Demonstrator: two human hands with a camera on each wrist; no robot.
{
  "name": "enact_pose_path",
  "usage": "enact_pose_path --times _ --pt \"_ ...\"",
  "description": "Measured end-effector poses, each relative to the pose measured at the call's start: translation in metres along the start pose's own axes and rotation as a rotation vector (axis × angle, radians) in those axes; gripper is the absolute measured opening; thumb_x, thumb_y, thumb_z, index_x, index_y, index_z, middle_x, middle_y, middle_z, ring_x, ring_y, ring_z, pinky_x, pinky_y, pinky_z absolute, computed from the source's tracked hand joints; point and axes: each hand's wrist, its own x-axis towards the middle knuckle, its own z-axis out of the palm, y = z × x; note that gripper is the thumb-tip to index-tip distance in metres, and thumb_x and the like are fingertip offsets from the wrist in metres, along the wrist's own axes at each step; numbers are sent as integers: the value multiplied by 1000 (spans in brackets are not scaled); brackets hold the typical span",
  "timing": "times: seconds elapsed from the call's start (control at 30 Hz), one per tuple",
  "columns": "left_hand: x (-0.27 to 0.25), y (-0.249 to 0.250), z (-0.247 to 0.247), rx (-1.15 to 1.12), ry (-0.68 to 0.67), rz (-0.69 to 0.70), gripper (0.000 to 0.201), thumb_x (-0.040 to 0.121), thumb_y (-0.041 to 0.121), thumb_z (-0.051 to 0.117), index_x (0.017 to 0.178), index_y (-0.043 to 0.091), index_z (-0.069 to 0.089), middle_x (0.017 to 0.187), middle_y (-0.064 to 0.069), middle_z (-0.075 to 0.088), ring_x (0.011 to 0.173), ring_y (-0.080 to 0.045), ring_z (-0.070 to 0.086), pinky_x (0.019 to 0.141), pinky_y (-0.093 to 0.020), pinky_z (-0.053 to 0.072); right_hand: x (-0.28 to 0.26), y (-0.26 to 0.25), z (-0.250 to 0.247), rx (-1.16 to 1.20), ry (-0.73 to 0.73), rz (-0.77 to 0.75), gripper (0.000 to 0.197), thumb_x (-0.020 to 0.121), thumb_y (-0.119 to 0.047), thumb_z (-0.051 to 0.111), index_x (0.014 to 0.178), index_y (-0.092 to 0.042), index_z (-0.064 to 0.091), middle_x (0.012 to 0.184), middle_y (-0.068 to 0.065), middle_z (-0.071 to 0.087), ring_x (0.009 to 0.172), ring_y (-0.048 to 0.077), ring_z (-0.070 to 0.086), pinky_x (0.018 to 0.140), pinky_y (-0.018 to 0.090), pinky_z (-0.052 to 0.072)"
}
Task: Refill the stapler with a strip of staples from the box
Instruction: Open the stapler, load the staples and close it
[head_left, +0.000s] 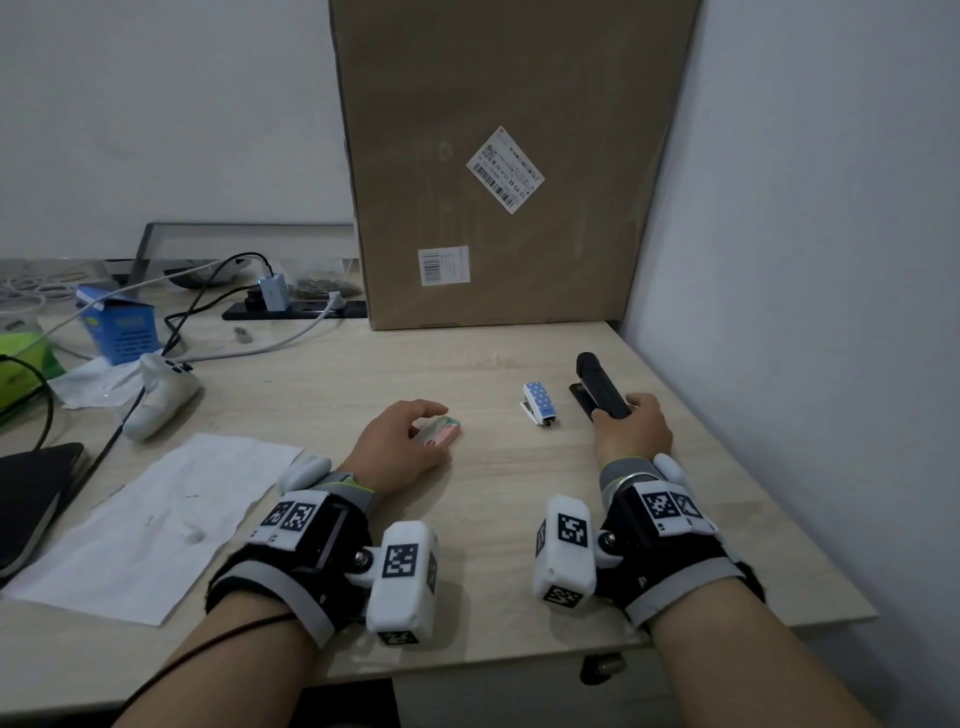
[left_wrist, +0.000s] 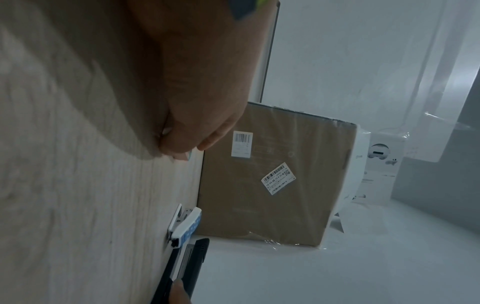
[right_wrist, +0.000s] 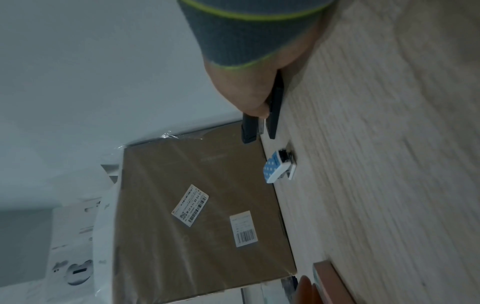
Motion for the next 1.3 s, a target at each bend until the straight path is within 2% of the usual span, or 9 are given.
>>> enact_pose_path --times 0.1,0.23,0.4,0.53,0.67,0.93,1.1,1.2,1.3 --pt "-1 0 1 -5 -18 -9 55 75 31 74 126 27 55 113 5 52 95 -13 51 81 -26 40 1 -1 -2 2 -8 -37 47 83 -20 56 129 -18 46 129 10 58 116 33 53 96 39 41" --pt "-2 1 -2 0 -61 -12 59 76 28 73 131 27 50 103 4 50 85 -12 51 79 -24 40 3 0 -10 59 -33 -228 38 84 -9 48 119 -18 58 131 4 58 122 26 50 103 35 38" --pt "0 -3 -7 -23 -58 11 57 76 24 74 130 22 53 104 0 61 84 -12 57 78 -20 40 10 8 -23 11 -201 -340 40 84 -1 43 112 -17 66 129 4 61 118 24 54 100 29 40" --pt "4 2 -4 -102 -20 24 61 72 24 78 127 20 53 116 4 59 97 -14 58 71 -14 42 19 12 -23 -3 -280 -387 37 88 -3 45 117 -16 64 136 4 55 127 19 49 102 19 30" --pt "20 17 3 -96 -27 45 62 70 24 80 126 18 54 112 3 60 98 -14 56 79 -21 41 25 14 -20 -53 -323 -422 36 91 -8 46 123 -17 59 142 4 49 130 18 45 96 13 26" --pt "52 27 24 79 -142 21 63 66 28 81 123 17 56 120 -4 61 90 -16 57 90 -28 46 32 17 -13 31 -449 -371 40 95 -12 40 133 -20 48 152 -3 31 138 13 32 103 16 20" --pt "60 37 30 211 -164 24 67 62 46 77 123 26 56 137 -3 47 124 -24 47 105 -42 39 33 17 -13 189 -429 -261 46 91 -4 34 128 -22 53 152 -6 32 138 12 32 106 19 23" --pt "66 56 36 296 -118 80 61 69 48 74 124 29 55 136 2 48 127 -22 43 107 -43 33 34 17 -14 182 -390 -255 45 89 -3 37 127 -21 55 149 -4 39 135 13 37 98 17 27" --pt "70 75 49 470 -138 126 64 69 51 72 126 29 53 131 5 53 124 -22 45 101 -41 29 33 17 -15 163 -379 -264 44 89 -4 40 127 -20 55 145 -1 44 134 15 39 103 20 29"
